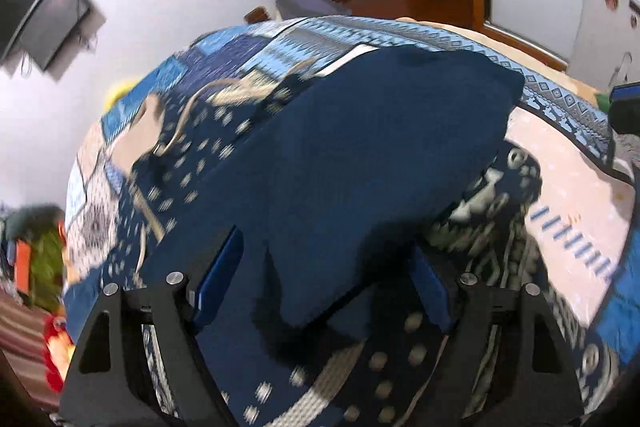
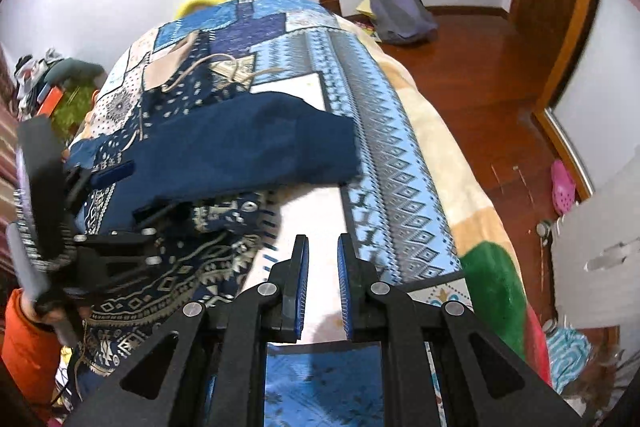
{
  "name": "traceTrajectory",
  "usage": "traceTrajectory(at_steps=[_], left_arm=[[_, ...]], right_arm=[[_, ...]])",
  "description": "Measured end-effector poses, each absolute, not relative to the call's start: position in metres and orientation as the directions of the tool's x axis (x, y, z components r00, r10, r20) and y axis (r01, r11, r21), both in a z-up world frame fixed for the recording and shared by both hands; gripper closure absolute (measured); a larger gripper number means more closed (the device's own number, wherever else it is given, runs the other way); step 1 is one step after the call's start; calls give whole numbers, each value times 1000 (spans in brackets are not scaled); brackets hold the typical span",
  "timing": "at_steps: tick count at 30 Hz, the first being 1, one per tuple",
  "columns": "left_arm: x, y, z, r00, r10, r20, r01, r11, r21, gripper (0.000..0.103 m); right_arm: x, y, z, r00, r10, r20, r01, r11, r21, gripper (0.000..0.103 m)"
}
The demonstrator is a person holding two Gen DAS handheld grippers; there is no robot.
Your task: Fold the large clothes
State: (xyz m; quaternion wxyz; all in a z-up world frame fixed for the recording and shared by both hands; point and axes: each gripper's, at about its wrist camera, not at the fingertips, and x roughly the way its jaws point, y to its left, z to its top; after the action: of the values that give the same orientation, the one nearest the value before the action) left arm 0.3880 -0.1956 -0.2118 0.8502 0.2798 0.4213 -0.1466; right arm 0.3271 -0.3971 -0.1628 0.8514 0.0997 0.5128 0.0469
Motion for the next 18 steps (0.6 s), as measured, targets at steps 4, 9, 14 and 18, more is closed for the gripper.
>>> traceTrajectory(at_steps=[4,9,14,18], left_arm=[[397,-213,-210,652,-19,-758,485,779,397,27],[421,-211,-189,588,-149,-795,517,825,228,86],[430,-169,-149,599,-242,-764,443,894,64,98],[427,-108,-117,646,-241,-724,357,934,8,99]], right_arm=[[328,-394,-175,465,191,-865,32,972,232,93],[335,-387,-180,459,203,-865,27,970,242,93],[347,-367,-170,472,227,-852,-18,969,248,93],[363,-339,-160,495,219,-841,-89,975,202,93]])
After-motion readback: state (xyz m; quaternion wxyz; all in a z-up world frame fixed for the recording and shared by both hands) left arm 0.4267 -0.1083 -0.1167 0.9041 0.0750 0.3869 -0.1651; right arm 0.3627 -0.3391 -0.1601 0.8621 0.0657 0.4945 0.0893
